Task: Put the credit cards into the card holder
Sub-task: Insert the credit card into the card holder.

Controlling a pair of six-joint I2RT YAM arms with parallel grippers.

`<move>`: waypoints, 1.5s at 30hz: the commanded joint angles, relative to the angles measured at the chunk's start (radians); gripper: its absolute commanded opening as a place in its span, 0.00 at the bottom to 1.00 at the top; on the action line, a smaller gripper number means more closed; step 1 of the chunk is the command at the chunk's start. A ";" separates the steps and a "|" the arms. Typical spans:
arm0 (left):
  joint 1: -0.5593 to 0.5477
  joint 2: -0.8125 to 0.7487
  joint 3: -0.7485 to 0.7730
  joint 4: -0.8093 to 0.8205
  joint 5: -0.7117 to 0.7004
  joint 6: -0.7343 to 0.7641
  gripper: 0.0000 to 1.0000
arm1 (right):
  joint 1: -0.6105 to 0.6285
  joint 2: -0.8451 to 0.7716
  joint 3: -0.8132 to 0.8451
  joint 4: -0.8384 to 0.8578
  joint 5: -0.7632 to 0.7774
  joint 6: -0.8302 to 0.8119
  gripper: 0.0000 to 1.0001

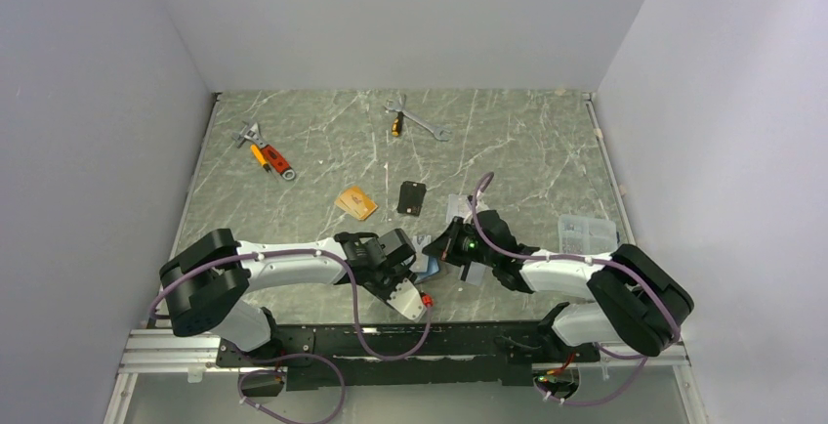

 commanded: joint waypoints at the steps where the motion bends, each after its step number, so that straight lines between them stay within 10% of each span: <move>1: -0.008 0.014 0.014 -0.001 0.017 -0.003 0.45 | -0.001 0.014 -0.013 0.093 0.016 0.017 0.00; 45: -0.008 0.013 0.024 0.016 0.000 -0.030 0.46 | 0.005 0.160 -0.040 0.244 -0.067 -0.042 0.00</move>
